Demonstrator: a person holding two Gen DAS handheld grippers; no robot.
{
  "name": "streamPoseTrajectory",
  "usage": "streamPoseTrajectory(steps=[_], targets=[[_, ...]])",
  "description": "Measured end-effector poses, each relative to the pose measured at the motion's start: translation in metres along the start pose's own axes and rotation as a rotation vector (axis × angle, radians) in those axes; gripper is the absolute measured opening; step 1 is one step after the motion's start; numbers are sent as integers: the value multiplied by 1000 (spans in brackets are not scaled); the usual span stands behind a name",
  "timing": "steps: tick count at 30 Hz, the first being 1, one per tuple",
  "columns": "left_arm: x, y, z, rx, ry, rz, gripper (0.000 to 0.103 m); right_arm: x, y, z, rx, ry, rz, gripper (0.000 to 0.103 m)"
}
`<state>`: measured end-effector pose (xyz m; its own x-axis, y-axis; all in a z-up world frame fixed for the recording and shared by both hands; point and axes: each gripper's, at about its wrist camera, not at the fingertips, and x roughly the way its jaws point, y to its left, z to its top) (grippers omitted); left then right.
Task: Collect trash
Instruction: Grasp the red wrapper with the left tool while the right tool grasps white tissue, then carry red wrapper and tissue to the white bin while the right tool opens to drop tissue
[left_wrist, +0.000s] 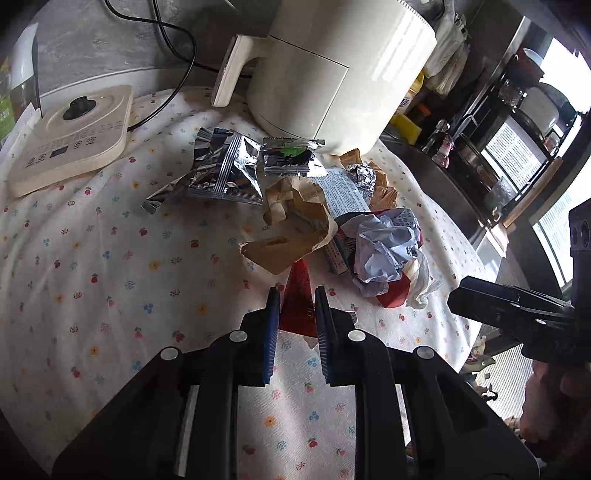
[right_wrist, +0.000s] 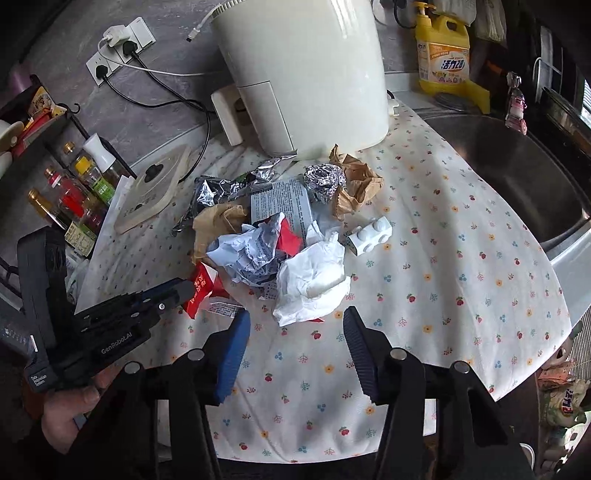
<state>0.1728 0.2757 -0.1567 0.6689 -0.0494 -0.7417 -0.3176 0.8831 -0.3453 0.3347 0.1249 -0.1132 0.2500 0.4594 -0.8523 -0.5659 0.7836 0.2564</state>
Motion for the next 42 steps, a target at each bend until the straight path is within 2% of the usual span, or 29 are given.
streamPoseTrajectory(steps=[3, 5, 8, 16, 23, 27, 32, 38, 42], targets=[[-14, 15, -3, -39, -20, 21, 19, 18, 2, 6, -8, 35, -21, 43], [-21, 21, -5, -57, -27, 34, 19, 28, 0, 8, 4, 68, -29, 12], [-33, 29, -11, -83, -41, 47, 19, 26, -2, 12, 17, 62, -28, 5], [-60, 36, -21, -132, -111, 79, 19, -7, -3, 15, -2, -7, -36, 4], [-86, 22, -31, -160, -188, 136, 19, -37, -18, 4, -29, -56, -21, 4], [-105, 17, -44, -198, -213, 180, 19, -55, -28, -10, -44, -74, -3, 3], [-126, -1, -67, -198, -238, 235, 19, -78, -40, -36, -72, -86, 27, 4], [-132, -32, -104, -235, -225, 236, 19, -107, -63, -72, -73, -84, 44, 4], [-131, -62, -121, -206, -198, 234, 19, -124, -81, -99, -77, -82, 28, 4]])
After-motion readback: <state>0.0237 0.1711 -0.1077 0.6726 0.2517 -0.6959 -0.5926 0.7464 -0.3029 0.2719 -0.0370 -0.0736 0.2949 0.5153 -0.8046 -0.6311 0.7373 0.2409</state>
